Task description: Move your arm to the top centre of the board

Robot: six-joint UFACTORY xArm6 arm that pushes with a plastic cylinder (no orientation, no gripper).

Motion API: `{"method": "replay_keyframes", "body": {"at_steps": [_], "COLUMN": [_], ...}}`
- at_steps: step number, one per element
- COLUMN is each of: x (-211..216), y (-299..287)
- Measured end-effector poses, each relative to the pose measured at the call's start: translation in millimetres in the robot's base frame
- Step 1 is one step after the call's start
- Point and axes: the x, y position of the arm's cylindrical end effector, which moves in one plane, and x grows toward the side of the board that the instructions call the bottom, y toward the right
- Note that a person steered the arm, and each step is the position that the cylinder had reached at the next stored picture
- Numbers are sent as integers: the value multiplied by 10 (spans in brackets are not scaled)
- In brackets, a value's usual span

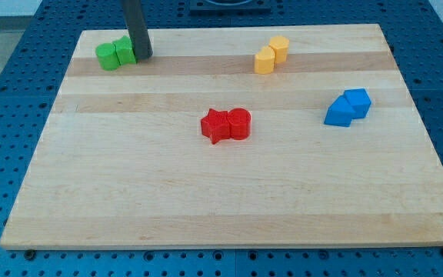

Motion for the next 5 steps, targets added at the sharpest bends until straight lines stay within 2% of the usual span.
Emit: {"method": "replay_keyframes", "body": {"at_steps": [2,3,4,5], "x": [0,-28,-487,-511], "y": [1109,1110,1109,1115]}}
